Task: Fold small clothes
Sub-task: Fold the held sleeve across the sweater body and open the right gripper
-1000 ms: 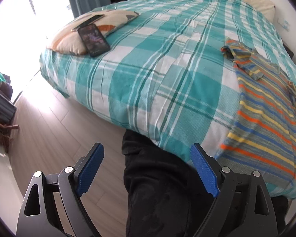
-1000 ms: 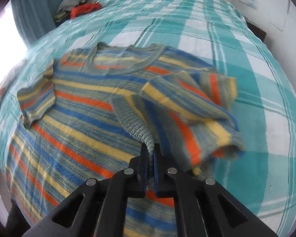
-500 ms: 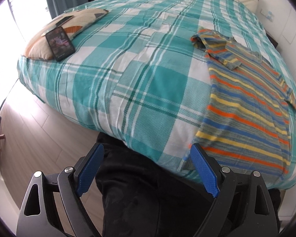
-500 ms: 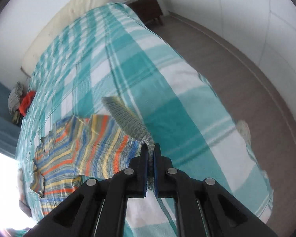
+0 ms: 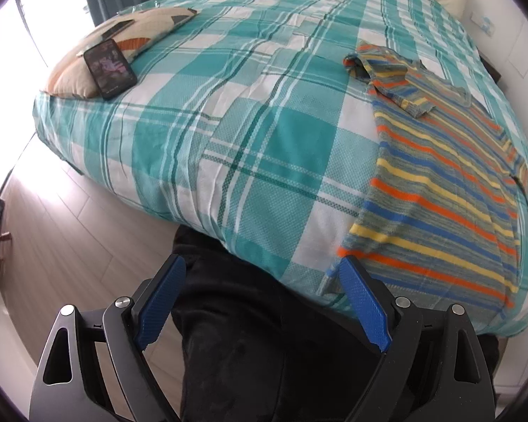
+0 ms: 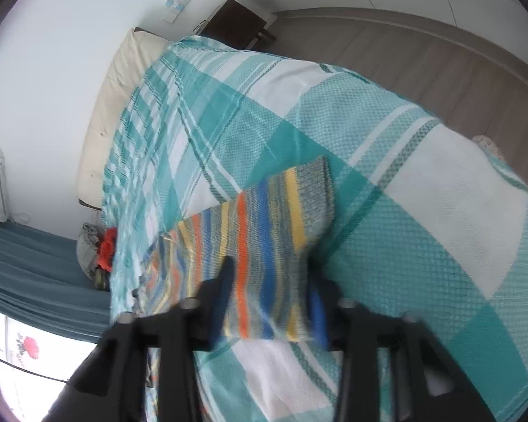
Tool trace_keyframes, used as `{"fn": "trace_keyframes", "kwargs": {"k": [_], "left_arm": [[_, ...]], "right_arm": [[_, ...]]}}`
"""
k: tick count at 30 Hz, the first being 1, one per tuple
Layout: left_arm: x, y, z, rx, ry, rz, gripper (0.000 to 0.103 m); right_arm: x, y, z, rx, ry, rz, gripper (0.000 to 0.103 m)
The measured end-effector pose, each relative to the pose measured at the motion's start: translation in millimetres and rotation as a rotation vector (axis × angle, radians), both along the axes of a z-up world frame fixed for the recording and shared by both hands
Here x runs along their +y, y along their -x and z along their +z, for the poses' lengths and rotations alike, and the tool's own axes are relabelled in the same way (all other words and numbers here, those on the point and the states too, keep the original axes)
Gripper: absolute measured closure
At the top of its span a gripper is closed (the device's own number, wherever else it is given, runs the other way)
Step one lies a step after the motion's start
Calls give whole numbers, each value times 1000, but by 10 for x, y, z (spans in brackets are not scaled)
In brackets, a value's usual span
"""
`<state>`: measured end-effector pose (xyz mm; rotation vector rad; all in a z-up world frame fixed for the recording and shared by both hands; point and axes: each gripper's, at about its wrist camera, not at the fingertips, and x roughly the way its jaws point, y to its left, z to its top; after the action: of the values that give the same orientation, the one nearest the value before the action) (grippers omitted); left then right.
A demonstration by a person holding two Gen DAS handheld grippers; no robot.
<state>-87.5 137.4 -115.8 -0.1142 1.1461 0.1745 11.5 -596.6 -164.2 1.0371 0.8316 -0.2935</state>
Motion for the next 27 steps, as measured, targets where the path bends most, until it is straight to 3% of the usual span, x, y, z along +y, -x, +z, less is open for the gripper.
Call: {"fn": "trace_keyframes", "kwargs": {"k": [1, 5, 10, 18, 21, 23, 25, 27], "left_arm": [[-13, 7, 8, -2, 0, 0, 13], [-42, 60, 56, -31, -25, -11, 12], [-4, 39, -85, 16, -43, -10, 13], [19, 70, -56, -11, -63, -10, 12], [36, 52, -110, 12, -53, -8, 12], [55, 49, -106, 12, -27, 0, 12], [61, 42, -95, 6, -13, 7, 12], [46, 23, -98, 3, -12, 6, 12]], "right_arm": [[-3, 1, 28, 65, 79, -19, 101], [-136, 134, 123, 166, 257, -81, 102], [-70, 111, 106, 208, 328, -51, 102], [-44, 111, 133, 200, 368, -10, 100], [-120, 284, 141, 158, 309, -68, 84], [-164, 456, 174, 129, 280, -122, 59], [-167, 662, 231, 120, 286, -169, 45], [-115, 884, 264, 113, 294, -181, 41]]}}
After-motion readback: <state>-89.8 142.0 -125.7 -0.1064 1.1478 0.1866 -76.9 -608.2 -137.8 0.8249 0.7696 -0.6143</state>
